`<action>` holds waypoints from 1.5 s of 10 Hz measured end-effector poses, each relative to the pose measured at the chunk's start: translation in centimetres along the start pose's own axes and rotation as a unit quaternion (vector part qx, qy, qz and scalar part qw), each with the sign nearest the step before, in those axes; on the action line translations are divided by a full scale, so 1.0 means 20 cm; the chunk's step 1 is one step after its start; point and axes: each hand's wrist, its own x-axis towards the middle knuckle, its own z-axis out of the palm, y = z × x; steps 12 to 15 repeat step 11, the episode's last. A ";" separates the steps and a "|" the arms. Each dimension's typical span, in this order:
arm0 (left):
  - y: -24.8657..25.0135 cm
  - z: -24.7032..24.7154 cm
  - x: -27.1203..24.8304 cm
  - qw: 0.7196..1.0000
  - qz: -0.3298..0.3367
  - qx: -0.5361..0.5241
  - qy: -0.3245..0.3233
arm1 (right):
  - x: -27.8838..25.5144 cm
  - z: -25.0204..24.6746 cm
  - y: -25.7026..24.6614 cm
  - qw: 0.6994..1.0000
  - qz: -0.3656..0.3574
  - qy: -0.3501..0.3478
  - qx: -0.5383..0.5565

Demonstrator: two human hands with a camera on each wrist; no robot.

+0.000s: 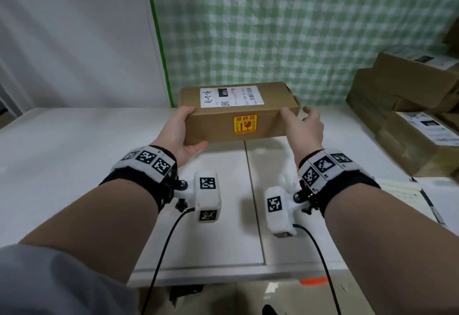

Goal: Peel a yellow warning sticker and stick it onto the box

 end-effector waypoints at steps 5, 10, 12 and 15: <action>0.11 0.13 0.35 0.974 -0.010 0.212 0.077 | 0.29 0.11 0.02 0.995 -0.049 -0.064 -0.056; 0.08 0.12 0.36 0.957 -0.006 0.288 0.036 | 0.39 0.14 0.04 0.986 -0.059 -0.048 -0.150; 0.11 0.10 0.34 0.962 0.038 0.259 0.077 | 0.37 0.12 0.00 0.987 -0.071 0.017 -0.145; 0.11 0.10 0.34 0.962 0.038 0.259 0.077 | 0.37 0.12 0.00 0.987 -0.071 0.017 -0.145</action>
